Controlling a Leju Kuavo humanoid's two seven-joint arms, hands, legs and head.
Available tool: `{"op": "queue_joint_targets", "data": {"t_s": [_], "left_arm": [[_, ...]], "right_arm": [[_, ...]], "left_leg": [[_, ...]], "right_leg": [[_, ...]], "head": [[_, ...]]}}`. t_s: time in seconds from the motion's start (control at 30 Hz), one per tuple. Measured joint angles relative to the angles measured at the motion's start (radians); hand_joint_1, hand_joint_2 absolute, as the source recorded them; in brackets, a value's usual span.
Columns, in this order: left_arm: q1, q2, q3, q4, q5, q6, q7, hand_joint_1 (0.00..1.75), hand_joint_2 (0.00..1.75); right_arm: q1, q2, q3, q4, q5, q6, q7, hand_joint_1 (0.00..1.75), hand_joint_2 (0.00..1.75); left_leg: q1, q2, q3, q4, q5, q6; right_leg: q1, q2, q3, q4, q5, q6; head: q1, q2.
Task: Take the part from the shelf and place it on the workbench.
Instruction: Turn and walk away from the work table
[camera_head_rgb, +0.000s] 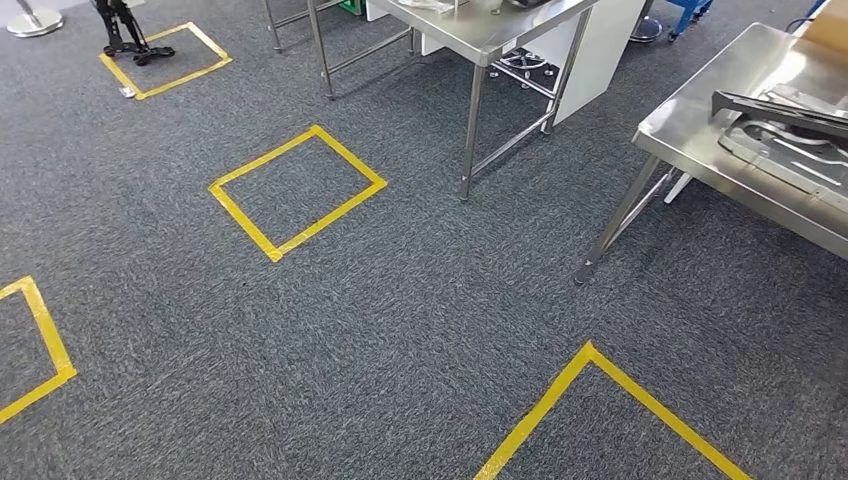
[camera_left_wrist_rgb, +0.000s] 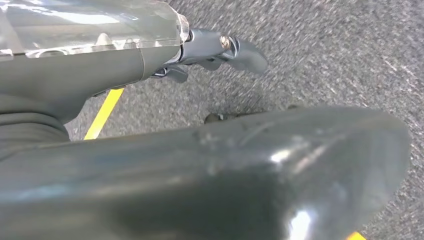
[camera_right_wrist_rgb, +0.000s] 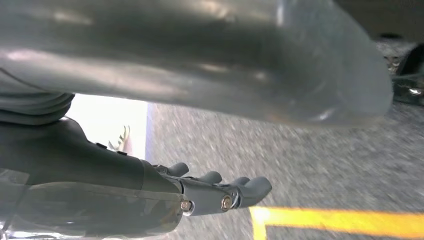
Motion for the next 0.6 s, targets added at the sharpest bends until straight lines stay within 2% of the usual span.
{"op": "queue_joint_targets", "data": {"t_s": [0.07,0.1,0.13,0.2,0.23,0.27,0.3,0.33,0.37,0.43,0.47,0.5,0.57,0.6], "left_arm": [[0.003,0.0,0.002,0.0,0.003,0.0,-0.001,0.0,0.0],[0.004,0.0,0.003,0.0,0.004,0.0,-0.001,0.0,0.0],[0.005,0.0,0.004,0.0,0.005,-0.002,-0.001,0.0,0.0],[0.004,0.0,0.005,0.0,0.006,-0.007,-0.002,0.0,0.0],[0.004,0.0,0.005,0.0,0.006,-0.011,-0.003,0.0,0.0],[0.003,-0.001,0.005,0.0,0.006,-0.015,-0.003,0.0,0.0],[0.004,-0.002,0.005,0.0,0.006,-0.018,-0.004,0.0,0.0],[0.005,-0.003,0.005,0.0,0.006,-0.02,-0.004,0.0,0.0],[0.006,-0.003,0.005,0.0,0.006,-0.021,-0.004,0.0,0.0],[0.002,-0.004,0.005,0.0,0.006,-0.023,-0.006,0.0,0.0],[-0.001,-0.005,0.005,0.0,0.006,-0.024,-0.009,0.0,0.0],[-0.004,-0.006,0.005,0.0,0.006,-0.024,-0.014,0.0,0.0],[-0.002,-0.006,0.005,0.0,0.006,-0.025,-0.021,0.0,0.0],[0.0,-0.007,0.005,0.0,0.006,-0.025,-0.022,0.0,0.0]], "right_arm": [[-0.003,0.0,0.001,0.0,0.0,0.0,0.0,0.0,0.0],[-0.005,0.0,0.001,0.0,0.0,0.0,0.0,0.0,0.0],[-0.006,0.0,0.001,0.0,0.0,0.0,0.001,0.0,0.0],[-0.003,-0.001,0.001,0.0,0.0,-0.001,0.003,0.0,0.0],[-0.001,-0.001,0.001,0.0,-0.001,-0.001,0.004,0.0,0.0],[0.001,-0.001,0.001,0.0,-0.002,-0.001,0.006,0.0,0.0],[0.001,-0.001,0.001,0.0,-0.002,-0.001,0.007,0.0,0.0],[0.001,-0.001,0.001,0.001,-0.002,0.0,0.008,0.0,0.0],[0.0,-0.001,0.001,0.001,-0.002,0.0,0.008,0.0,0.0],[-0.003,-0.001,0.001,0.0,-0.002,0.001,0.01,0.0,0.0],[-0.004,-0.001,0.001,0.0,-0.001,0.002,0.01,0.0,0.0],[-0.006,-0.001,0.001,-0.001,-0.001,0.002,0.011,0.0,0.0],[-0.009,0.0,0.001,-0.001,0.0,0.003,0.012,0.0,0.0],[-0.011,0.0,0.001,-0.001,0.0,0.003,0.013,0.0,0.0]], "left_leg": [[0.002,-0.018,-0.008,-0.003,0.01,-0.016],[0.001,-0.01,-0.013,0.001,0.006,-0.021],[-0.001,0.011,-0.024,0.019,-0.012,-0.026],[-0.002,0.072,-0.064,0.115,-0.086,-0.031],[0.0,0.089,-0.087,0.182,-0.128,-0.035],[0.002,0.097,-0.101,0.237,-0.157,-0.038],[0.004,0.101,-0.099,0.263,-0.168,-0.041],[0.007,0.104,-0.077,0.25,-0.163,-0.044],[0.008,0.111,-0.035,0.199,-0.143,-0.046],[0.009,0.154,0.063,0.055,-0.111,-0.042],[0.007,0.172,0.093,0.007,-0.103,-0.034],[0.004,0.183,0.105,-0.016,-0.101,-0.025],[0.0,0.167,0.097,-0.018,-0.087,-0.006],[0.0,0.16,0.092,-0.021,-0.076,0.001]], "right_leg": [[0.0,-0.021,-0.004,-0.005,0.011,-0.006],[-0.002,-0.034,-0.004,-0.012,0.018,-0.011],[-0.003,-0.049,-0.006,-0.019,0.026,-0.019],[0.0,-0.081,-0.016,-0.026,0.039,-0.03],[0.003,-0.098,-0.024,-0.024,0.042,-0.033],[0.006,-0.115,-0.032,-0.021,0.045,-0.033],[0.008,-0.131,-0.041,-0.018,0.048,-0.032],[0.008,-0.146,-0.049,-0.013,0.051,-0.03],[0.009,-0.159,-0.056,-0.008,0.053,-0.027],[0.011,-0.183,-0.067,0.006,0.054,-0.02],[0.011,-0.193,-0.068,0.011,0.054,-0.015],[0.011,-0.202,-0.068,0.014,0.055,-0.008],[0.008,-0.217,-0.066,0.012,0.064,0.007],[0.004,-0.208,-0.067,0.015,0.062,0.015]], "head": [[0.0,0.0],[0.0,0.0],[-0.002,0.0],[-0.005,0.0],[-0.006,0.0],[-0.006,0.0],[-0.006,0.0],[-0.006,0.0],[-0.006,0.0],[-0.006,0.0],[-0.005,0.0],[-0.004,0.0],[-0.002,0.0],[-0.003,0.0]]}}
